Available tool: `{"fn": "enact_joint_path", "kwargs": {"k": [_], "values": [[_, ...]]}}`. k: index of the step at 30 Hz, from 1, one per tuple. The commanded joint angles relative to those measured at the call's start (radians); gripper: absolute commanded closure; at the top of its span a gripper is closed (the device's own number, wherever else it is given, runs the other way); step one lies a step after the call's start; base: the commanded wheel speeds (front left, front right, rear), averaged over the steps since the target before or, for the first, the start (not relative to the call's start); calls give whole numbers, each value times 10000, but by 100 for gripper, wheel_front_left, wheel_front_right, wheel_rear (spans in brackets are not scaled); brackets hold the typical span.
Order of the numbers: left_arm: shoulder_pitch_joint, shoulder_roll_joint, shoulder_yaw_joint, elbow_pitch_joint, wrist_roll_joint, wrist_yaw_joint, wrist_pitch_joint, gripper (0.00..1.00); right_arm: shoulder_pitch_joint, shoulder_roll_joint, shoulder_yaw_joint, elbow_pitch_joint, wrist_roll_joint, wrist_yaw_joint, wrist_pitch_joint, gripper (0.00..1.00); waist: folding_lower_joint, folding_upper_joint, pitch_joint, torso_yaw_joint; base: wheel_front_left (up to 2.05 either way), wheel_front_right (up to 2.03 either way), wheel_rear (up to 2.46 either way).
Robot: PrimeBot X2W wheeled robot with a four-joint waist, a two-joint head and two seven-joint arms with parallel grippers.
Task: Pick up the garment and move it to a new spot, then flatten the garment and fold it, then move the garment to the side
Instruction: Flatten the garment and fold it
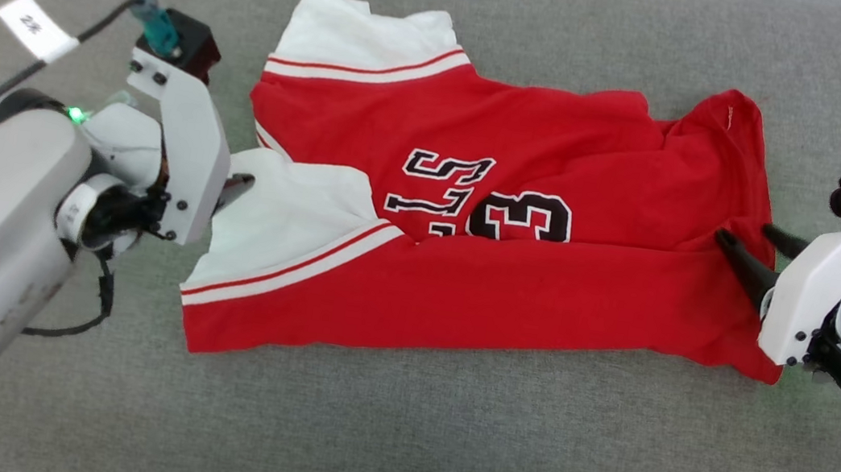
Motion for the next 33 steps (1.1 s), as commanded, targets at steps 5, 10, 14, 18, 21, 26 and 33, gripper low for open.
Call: {"fn": "enact_joint_path", "kwargs": {"k": [5,10,14,18,21,26,33], "values": [[555,528,222,-1125,-292,739,152,0,298,-145,-308,-379,-136,-18,-852,0,0,-1,-333,130,0,0,0],[1398,1249,373,-2754,-633,1744,507,0,678,-145,-1047,-1004,-421,-18,-2013,0,0,-1,-445,159,0,0,0],[2011,1702,435,-3810,-852,2401,656,0,973,-120,-1510,-1493,-740,-20,-2773,0,0,-1,-448,144,0,0,0],[2858,2275,565,-5008,-1132,3207,604,0,1459,113,-2182,-2122,-1167,-20,-3601,0,0,-1,-426,61,0,0,0],[3436,2506,669,-5603,-1390,3635,474,0,1848,275,-2619,-2615,-1515,-20,-3937,0,0,-1,-371,0,0,0,0],[4018,2679,704,-5857,-1499,3980,196,0,2485,667,-3379,-3419,-1816,-20,-4163,0,0,-1,-232,-106,0,0,0],[4337,2248,813,-4938,-1677,3781,-429,0,3249,1145,-4023,-4388,-2287,-20,-4127,0,0,-1,-39,-338,0,0,0]]}}
